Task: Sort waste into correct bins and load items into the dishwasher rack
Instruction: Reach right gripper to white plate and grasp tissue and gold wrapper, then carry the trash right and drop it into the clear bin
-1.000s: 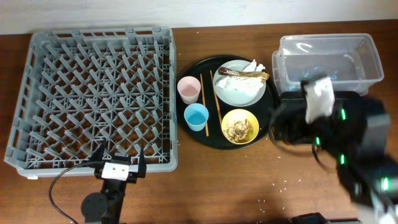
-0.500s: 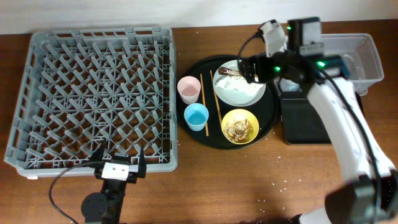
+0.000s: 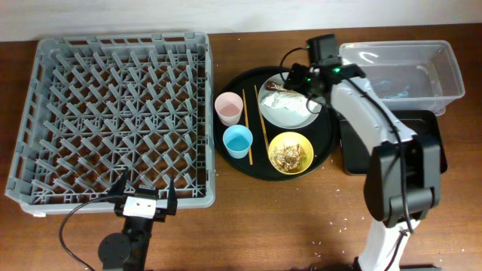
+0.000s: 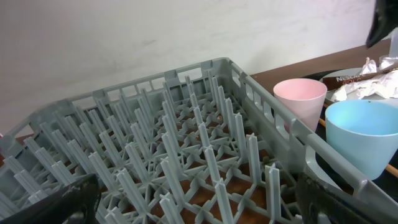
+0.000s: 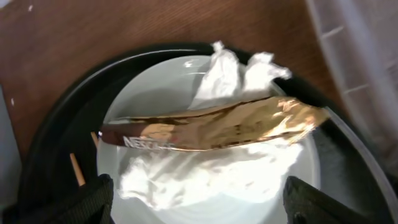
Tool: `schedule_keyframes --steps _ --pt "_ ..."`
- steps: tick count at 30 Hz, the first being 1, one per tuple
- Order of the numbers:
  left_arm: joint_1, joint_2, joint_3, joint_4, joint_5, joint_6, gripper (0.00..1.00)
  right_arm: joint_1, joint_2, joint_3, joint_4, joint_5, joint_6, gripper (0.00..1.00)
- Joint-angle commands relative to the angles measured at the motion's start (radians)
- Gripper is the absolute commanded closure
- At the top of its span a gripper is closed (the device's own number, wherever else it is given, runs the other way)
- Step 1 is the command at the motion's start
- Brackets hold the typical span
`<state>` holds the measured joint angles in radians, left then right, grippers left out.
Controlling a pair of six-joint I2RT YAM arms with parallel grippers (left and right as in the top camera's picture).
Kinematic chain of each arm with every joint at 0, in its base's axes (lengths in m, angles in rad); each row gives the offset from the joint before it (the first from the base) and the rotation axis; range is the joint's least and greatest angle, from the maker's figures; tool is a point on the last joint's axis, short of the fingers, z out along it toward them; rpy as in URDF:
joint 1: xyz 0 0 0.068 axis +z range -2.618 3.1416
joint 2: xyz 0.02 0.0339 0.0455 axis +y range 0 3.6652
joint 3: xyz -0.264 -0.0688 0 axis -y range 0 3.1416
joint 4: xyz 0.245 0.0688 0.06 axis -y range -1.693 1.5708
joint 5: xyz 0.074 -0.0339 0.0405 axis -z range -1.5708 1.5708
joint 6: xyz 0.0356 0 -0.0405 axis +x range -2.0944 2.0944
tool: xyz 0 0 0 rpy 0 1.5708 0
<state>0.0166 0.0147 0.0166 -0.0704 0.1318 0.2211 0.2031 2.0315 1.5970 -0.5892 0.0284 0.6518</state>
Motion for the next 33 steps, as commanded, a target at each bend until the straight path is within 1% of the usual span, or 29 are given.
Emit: schedule_keyframes --steps 1,2,7,16,21,22,25,26,28,32,33 --pt "0.006 -0.008 -0.007 0.002 0.010 0.012 0.01 0.055 0.036 0.019 0.049 0.082 0.133 0.16" --pt "0.006 -0.008 -0.007 0.002 0.010 0.012 0.00 0.066 0.045 0.019 0.059 0.098 0.152 0.16" --pt "0.006 -0.008 -0.007 0.002 0.010 0.012 0.01 0.092 0.087 0.019 0.119 0.123 0.155 0.21" --pt "0.006 -0.008 -0.007 0.002 0.010 0.012 0.01 0.090 0.181 0.019 0.228 0.129 0.169 0.27" --pt "0.006 -0.008 -0.007 0.002 0.010 0.012 0.01 0.090 0.187 0.019 0.227 0.171 0.169 0.36" --pt "0.006 -0.008 -0.007 0.002 0.010 0.012 0.01 0.089 0.187 0.019 0.227 0.171 0.169 0.39" --pt "0.006 -0.008 -0.007 0.002 0.010 0.012 0.01 0.083 0.187 0.019 0.228 0.170 0.168 0.52" --pt "0.006 -0.008 -0.007 0.002 0.010 0.012 0.01 0.083 0.187 0.019 0.228 0.170 0.166 0.61" --pt "0.006 -0.008 -0.007 0.002 0.010 0.012 0.00 0.084 0.185 0.019 0.238 0.158 0.134 0.75" --pt "0.006 -0.008 -0.007 0.002 0.010 0.012 0.01 0.084 0.149 0.021 0.232 0.106 0.033 0.96" --pt "0.006 -0.008 -0.007 0.002 0.010 0.012 0.01 0.084 0.130 0.021 0.226 0.102 0.017 0.96"
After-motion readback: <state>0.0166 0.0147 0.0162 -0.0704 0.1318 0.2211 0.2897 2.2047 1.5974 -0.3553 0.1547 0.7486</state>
